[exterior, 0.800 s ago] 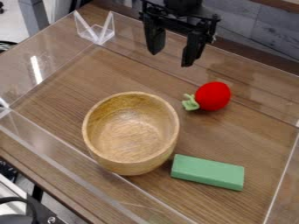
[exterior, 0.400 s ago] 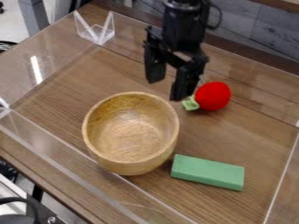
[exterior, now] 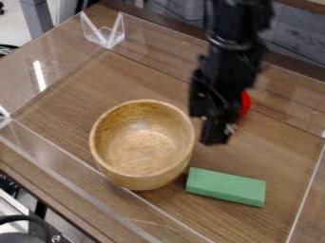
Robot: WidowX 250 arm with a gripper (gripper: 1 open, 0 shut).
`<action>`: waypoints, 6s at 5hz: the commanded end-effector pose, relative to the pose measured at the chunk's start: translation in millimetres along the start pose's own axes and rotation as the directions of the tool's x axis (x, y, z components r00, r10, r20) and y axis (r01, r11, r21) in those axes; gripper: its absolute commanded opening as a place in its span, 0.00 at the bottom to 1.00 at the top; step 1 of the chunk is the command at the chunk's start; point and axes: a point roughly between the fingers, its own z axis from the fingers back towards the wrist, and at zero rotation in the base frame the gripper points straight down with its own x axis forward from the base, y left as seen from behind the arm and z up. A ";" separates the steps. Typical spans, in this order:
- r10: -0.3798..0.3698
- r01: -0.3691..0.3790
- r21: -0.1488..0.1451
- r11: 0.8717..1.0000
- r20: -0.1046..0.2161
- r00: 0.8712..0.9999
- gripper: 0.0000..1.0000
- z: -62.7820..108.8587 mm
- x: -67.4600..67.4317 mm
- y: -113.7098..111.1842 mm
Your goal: Put the green stick in the brown bowl
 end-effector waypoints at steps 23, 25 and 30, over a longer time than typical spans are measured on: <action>-0.566 0.556 0.217 0.803 -0.015 0.824 0.00 -12.0 -72.3 29.6; -0.539 0.529 0.206 0.823 -0.005 0.842 0.00 -14.6 -73.3 37.1; -0.568 0.558 0.187 0.809 0.000 0.823 0.00 -32.0 -25.4 18.4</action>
